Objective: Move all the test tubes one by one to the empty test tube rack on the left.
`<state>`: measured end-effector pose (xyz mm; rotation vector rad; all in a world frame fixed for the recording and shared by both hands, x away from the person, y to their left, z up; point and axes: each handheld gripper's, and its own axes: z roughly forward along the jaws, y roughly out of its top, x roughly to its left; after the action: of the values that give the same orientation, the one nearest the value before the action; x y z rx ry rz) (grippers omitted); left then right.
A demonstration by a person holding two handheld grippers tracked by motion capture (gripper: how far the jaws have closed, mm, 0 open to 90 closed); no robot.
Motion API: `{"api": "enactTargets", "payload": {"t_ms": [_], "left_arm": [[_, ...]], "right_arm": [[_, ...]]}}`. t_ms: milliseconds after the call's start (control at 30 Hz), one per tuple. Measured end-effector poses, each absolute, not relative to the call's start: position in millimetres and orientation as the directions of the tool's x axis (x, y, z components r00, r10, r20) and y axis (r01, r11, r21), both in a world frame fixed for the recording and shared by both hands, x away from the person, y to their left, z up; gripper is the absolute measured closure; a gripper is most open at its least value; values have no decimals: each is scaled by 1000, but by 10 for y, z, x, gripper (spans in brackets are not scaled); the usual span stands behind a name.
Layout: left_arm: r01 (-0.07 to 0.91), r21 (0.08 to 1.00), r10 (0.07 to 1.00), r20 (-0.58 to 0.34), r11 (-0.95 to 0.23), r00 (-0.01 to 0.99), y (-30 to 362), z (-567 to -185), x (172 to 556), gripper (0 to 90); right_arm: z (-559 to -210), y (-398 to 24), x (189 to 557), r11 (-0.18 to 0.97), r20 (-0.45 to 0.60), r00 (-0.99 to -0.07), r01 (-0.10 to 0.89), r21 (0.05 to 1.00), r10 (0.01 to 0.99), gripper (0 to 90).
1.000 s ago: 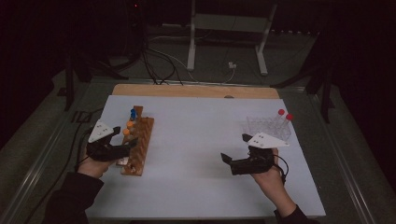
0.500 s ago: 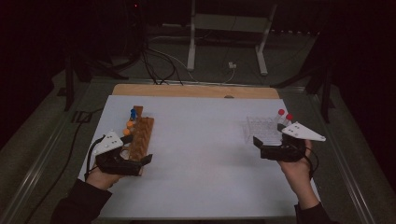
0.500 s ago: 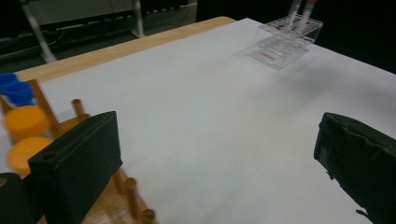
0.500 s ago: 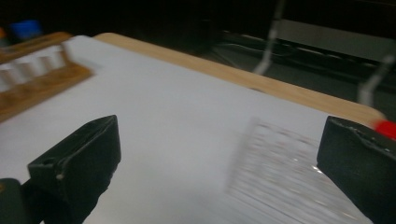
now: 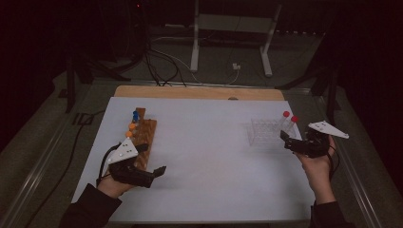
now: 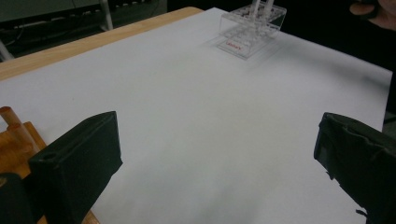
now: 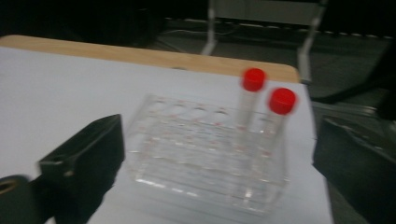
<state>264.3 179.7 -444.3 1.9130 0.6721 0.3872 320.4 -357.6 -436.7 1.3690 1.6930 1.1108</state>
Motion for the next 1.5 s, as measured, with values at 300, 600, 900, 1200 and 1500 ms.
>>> {"api": "enactTargets", "payload": {"t_ms": [300,600,900,1200,1500], "left_arm": [[267,906,594,-22,-328,804,1747,-4440,2618,15],[266,903,587,-18,-338,809,1726,-4462,2623,15],[270,903,587,-25,-335,809,1732,-4471,2629,15],[271,902,587,-24,-337,809,1730,-4471,2631,15],[263,903,571,-23,-341,821,1682,-4421,2627,15]], "right_arm": [[-4638,-3787,3453,25,24,-99,462,887,995,255],[-4734,-3834,3674,17,36,-99,487,873,994,516],[-4735,-3789,3804,34,19,-100,497,867,995,677],[-4677,-3765,3811,50,-7,-91,486,873,996,745],[-4296,-3712,3608,102,-58,-122,396,913,991,746]]}}
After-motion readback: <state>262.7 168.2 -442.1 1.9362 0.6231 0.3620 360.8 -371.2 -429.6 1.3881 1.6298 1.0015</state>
